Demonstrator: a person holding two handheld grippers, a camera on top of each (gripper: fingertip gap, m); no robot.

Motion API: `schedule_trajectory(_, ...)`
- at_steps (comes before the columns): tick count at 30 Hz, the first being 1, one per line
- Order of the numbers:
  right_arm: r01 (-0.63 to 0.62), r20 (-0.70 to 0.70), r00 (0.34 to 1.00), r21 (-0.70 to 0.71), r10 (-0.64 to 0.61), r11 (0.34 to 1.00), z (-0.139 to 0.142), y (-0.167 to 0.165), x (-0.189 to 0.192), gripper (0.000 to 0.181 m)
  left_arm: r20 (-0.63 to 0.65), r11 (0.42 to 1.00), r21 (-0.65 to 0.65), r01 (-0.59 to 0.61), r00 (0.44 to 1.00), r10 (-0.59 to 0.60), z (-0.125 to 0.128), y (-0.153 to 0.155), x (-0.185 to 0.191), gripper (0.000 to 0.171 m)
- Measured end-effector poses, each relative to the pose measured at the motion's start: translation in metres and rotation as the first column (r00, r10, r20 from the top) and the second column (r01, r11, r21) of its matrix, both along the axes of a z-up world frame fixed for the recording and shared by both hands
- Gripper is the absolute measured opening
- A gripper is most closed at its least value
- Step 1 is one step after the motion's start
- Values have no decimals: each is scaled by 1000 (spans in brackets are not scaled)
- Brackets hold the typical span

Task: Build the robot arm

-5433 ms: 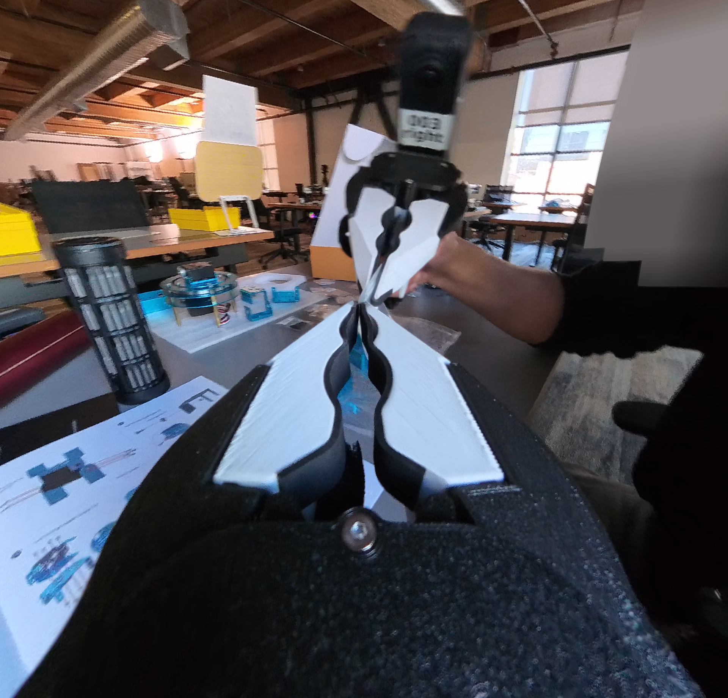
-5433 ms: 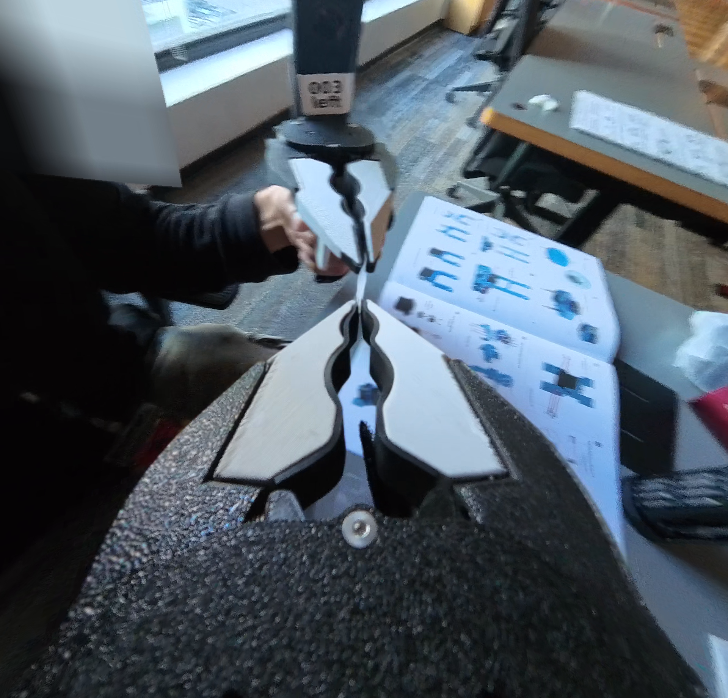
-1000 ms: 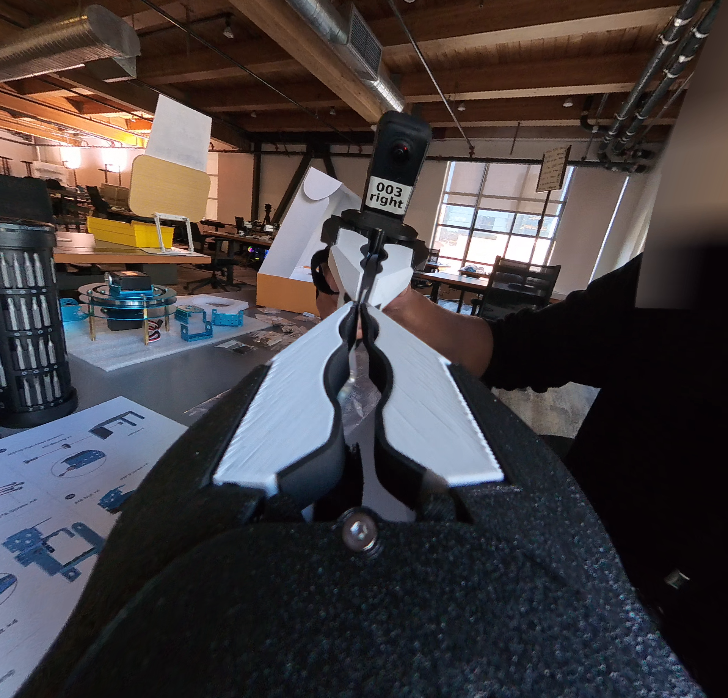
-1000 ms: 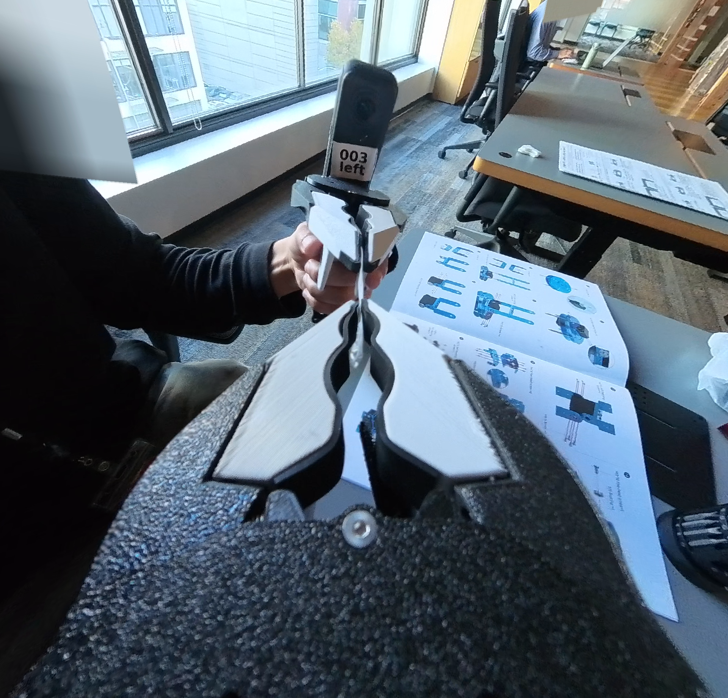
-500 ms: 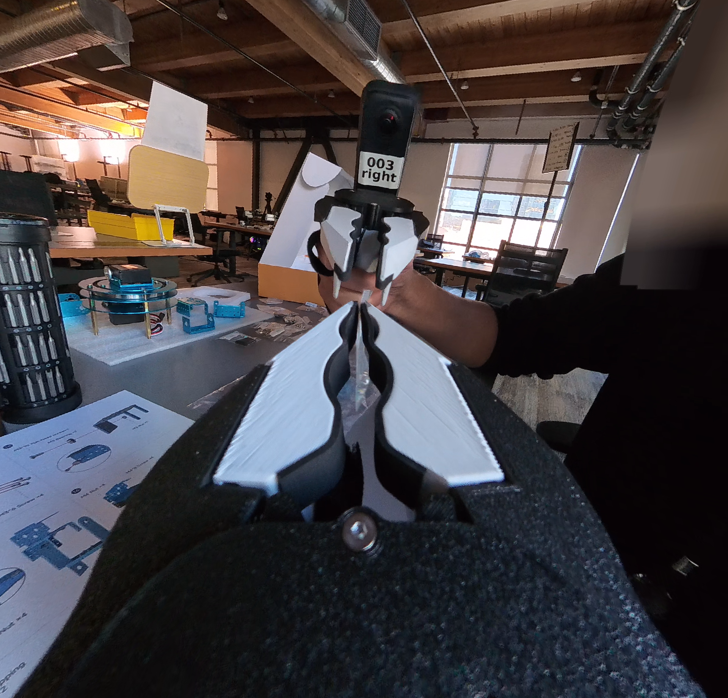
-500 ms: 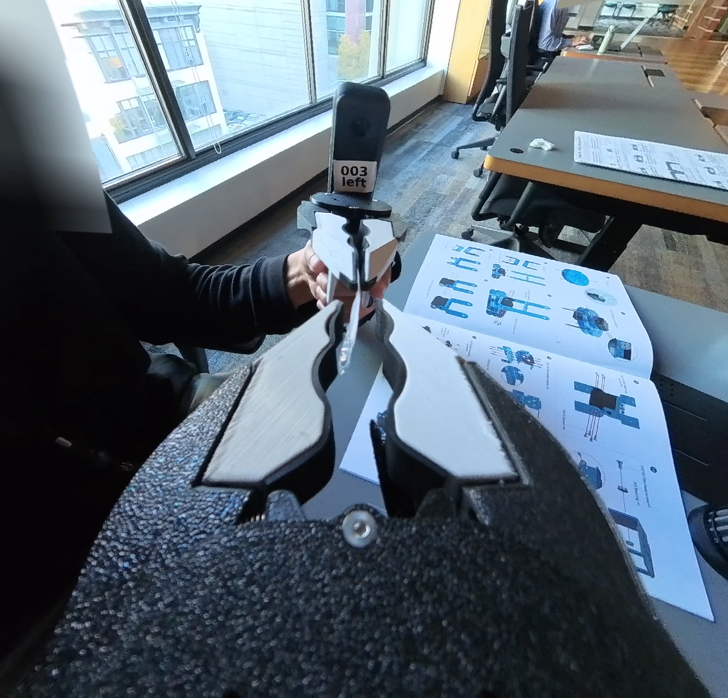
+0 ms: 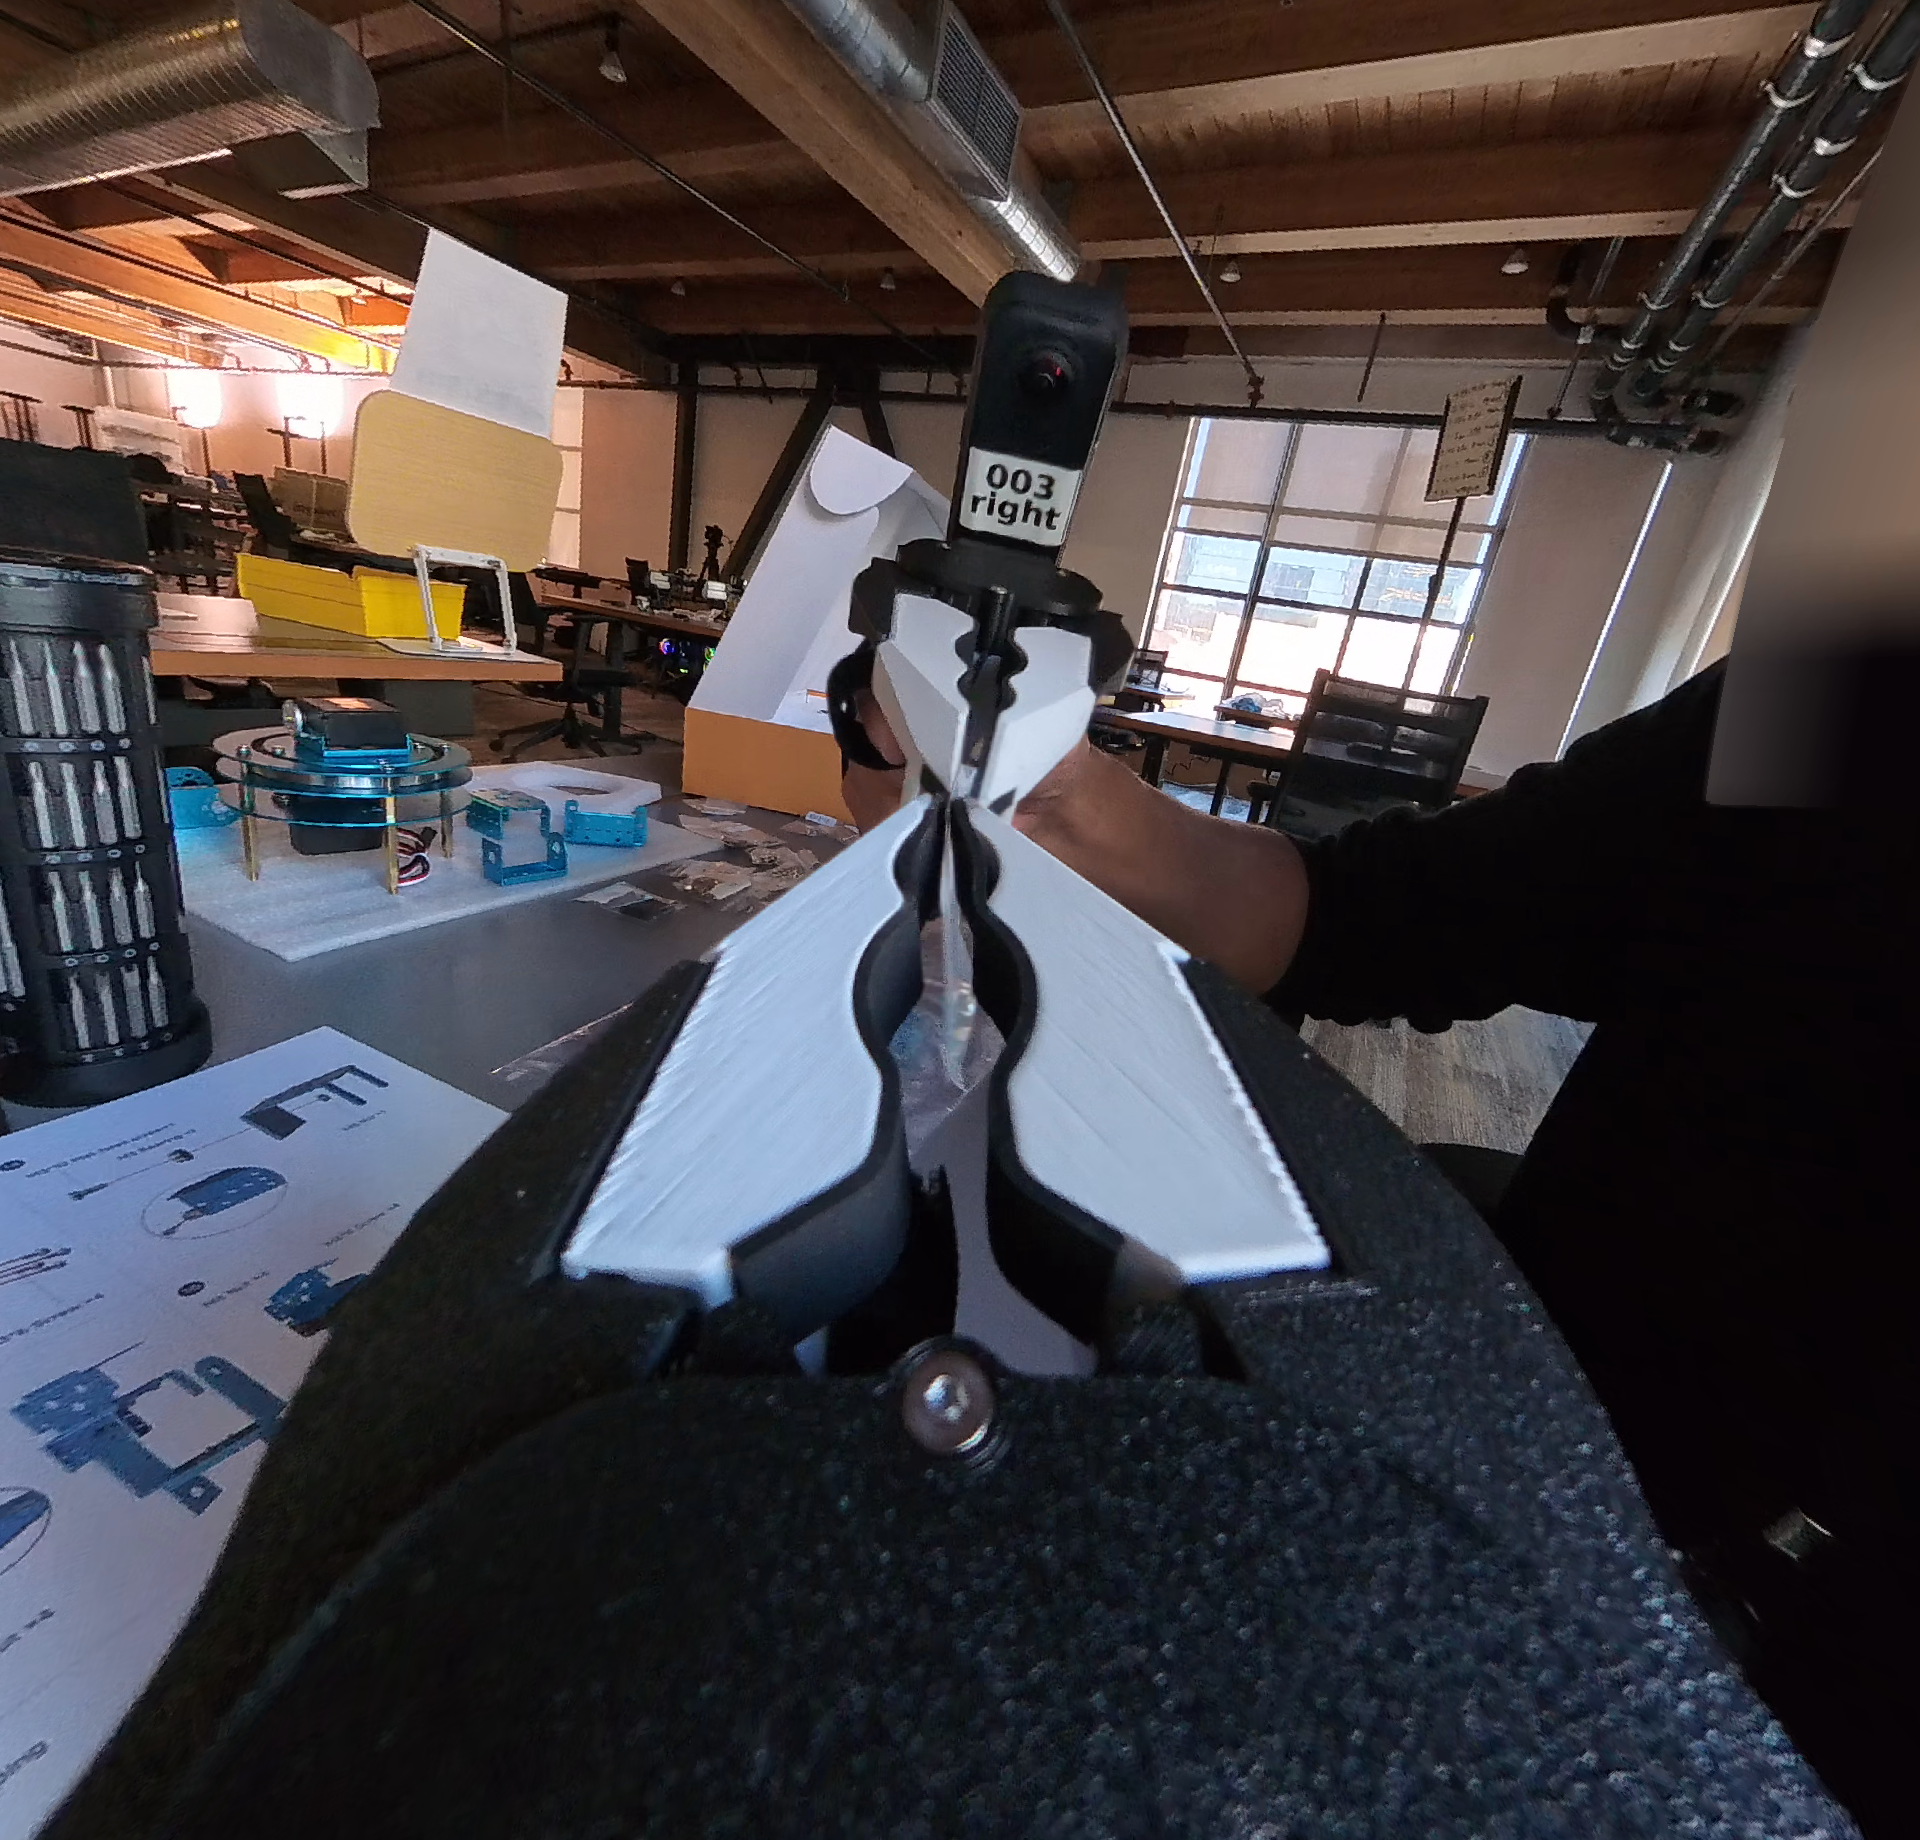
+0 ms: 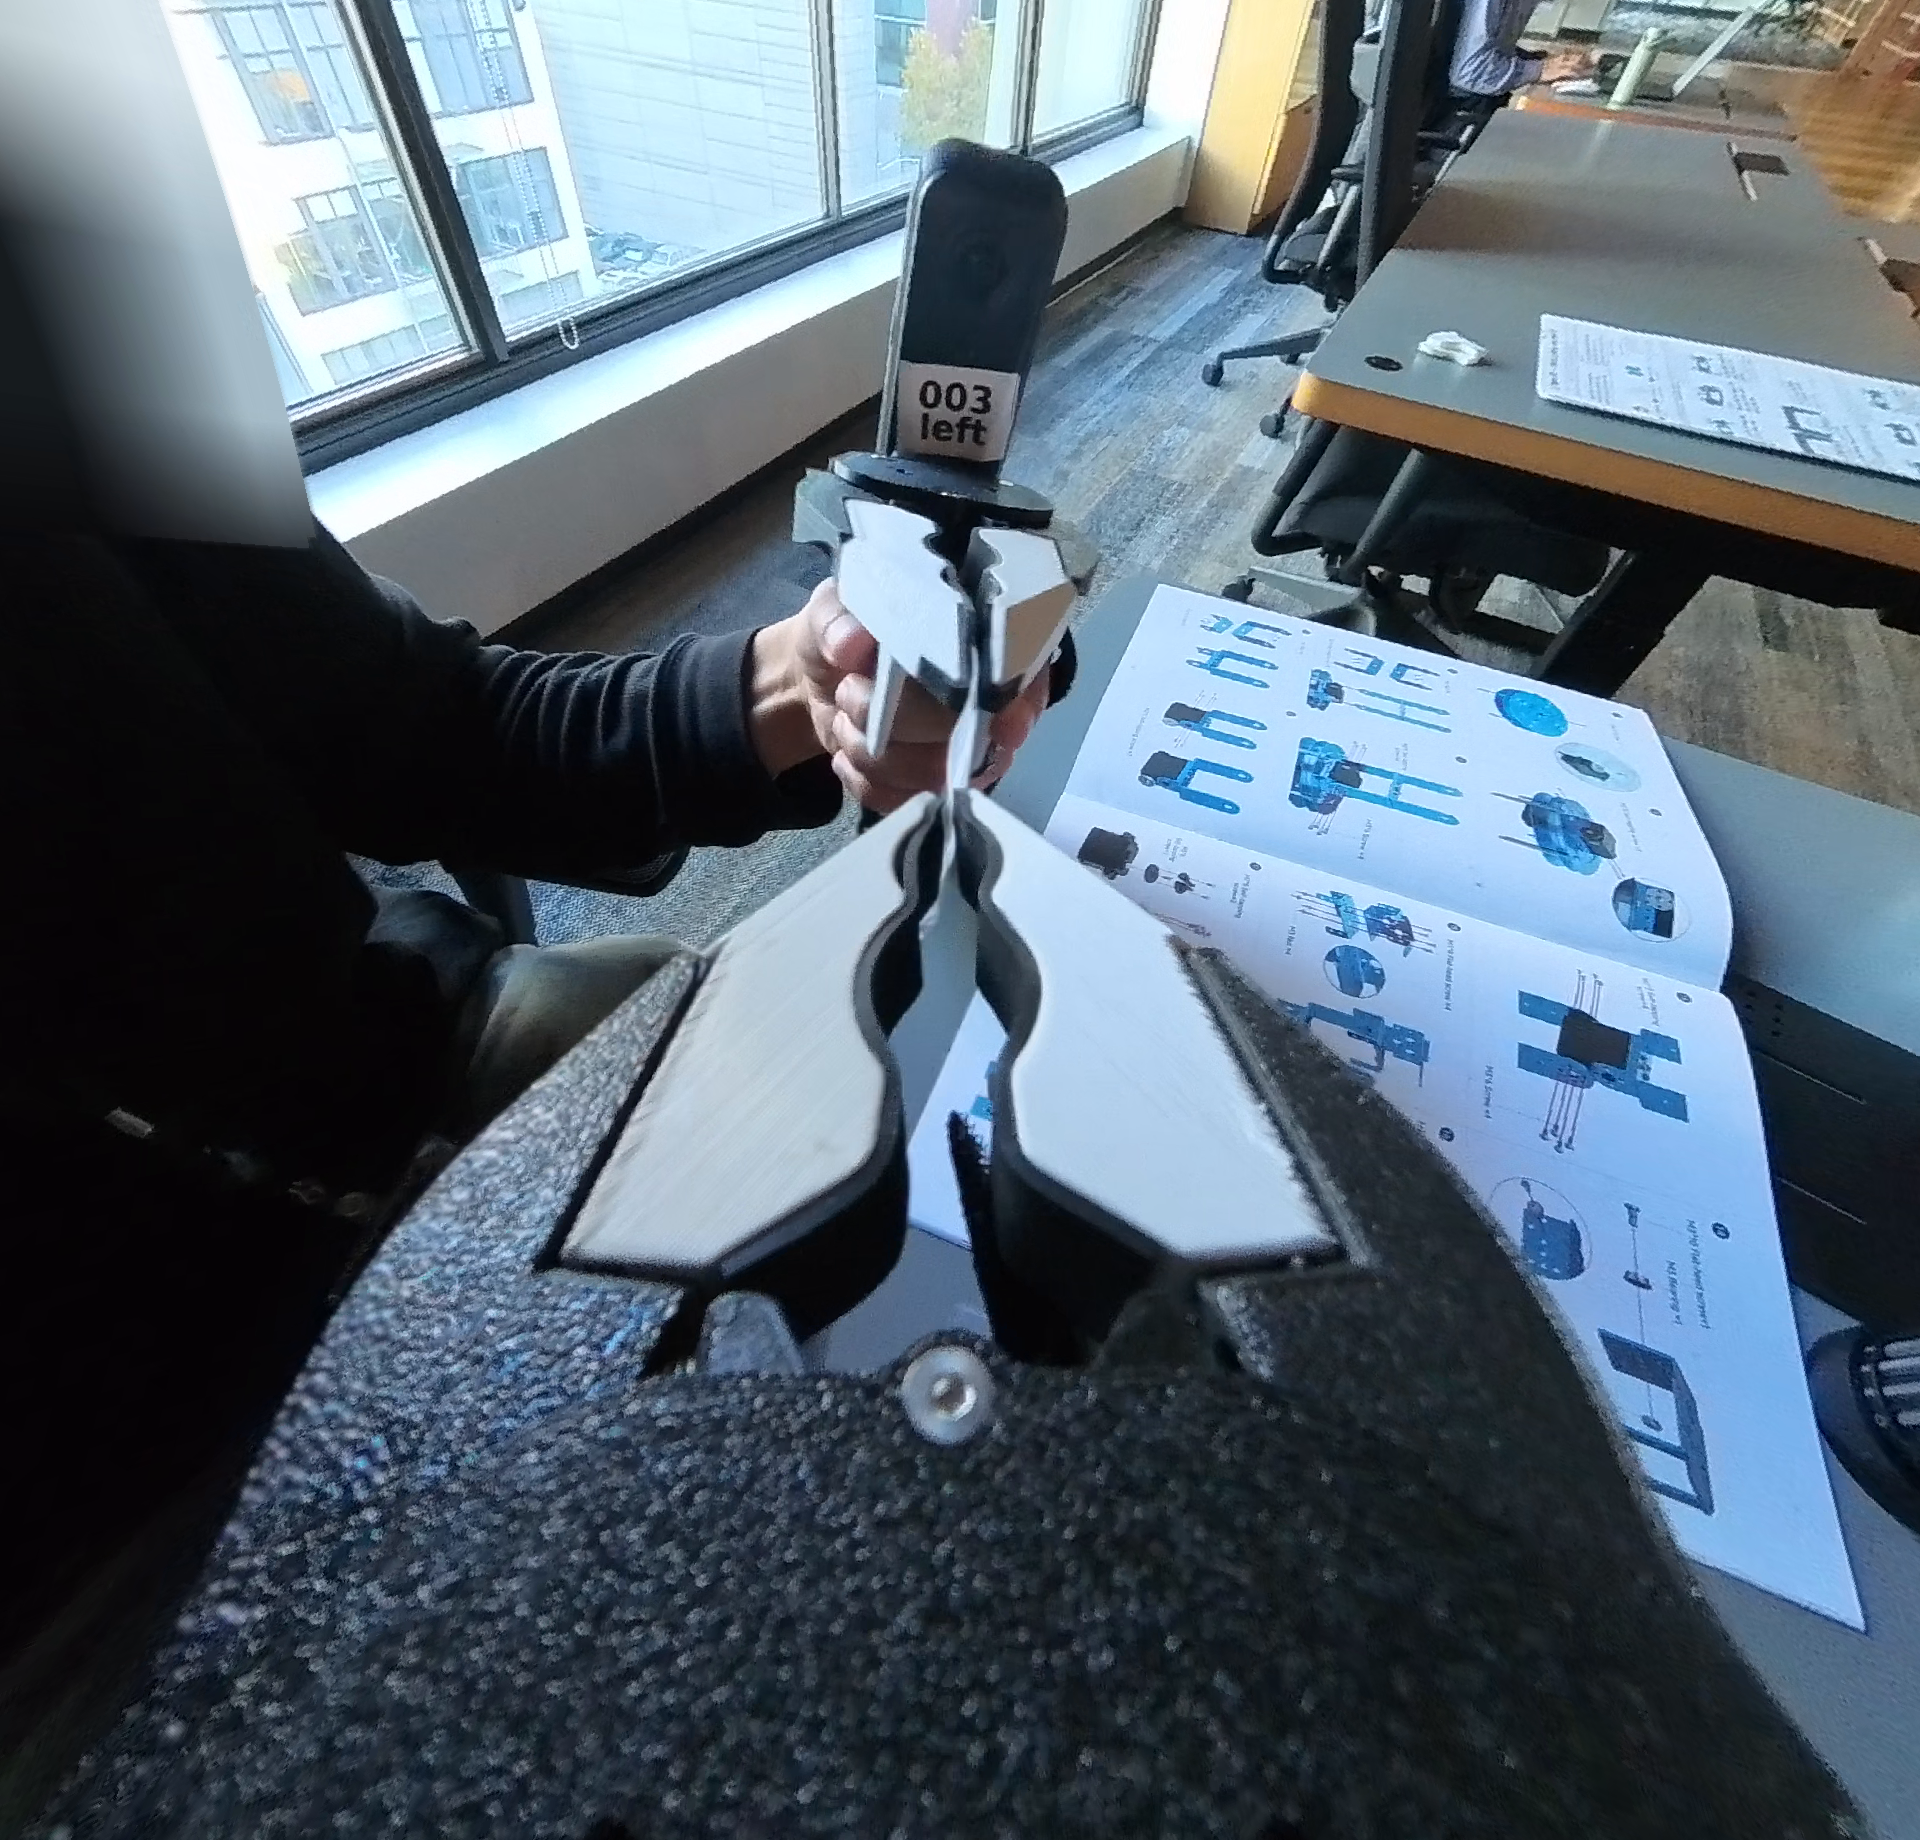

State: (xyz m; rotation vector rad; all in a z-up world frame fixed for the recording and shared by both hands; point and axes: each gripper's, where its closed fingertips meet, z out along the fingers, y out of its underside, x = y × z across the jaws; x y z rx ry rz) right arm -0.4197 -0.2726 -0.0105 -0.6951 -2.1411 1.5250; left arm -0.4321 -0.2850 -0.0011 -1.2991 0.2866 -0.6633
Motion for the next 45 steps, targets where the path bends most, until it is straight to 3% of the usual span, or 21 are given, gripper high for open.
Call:
schedule_trajectory(7, 7, 78, 997, -35, -4, 999, -1, 3, -3, 1, -23, 999, -25, -27, 999, 26, -5, 4, 1, 4)
schedule_trajectory(23, -25, 77, 997, -21, 26, 999, -1, -3, 2, 1, -54, 1000, -11, 8, 998, -9, -5, 2, 11, 0)
schedule_trajectory(29, -3, 70, 998, -72, 8, 997, 10, 1, 1, 12, -76, 1000, -6, 9, 997, -10, -6, 1, 13, 0)
schedule_trajectory(45, 0, 92, 996, -58, 6, 998, 2, -2, -1, 13, -114, 999, -31, 15, 993, -19, -13, 4, 20, 0)
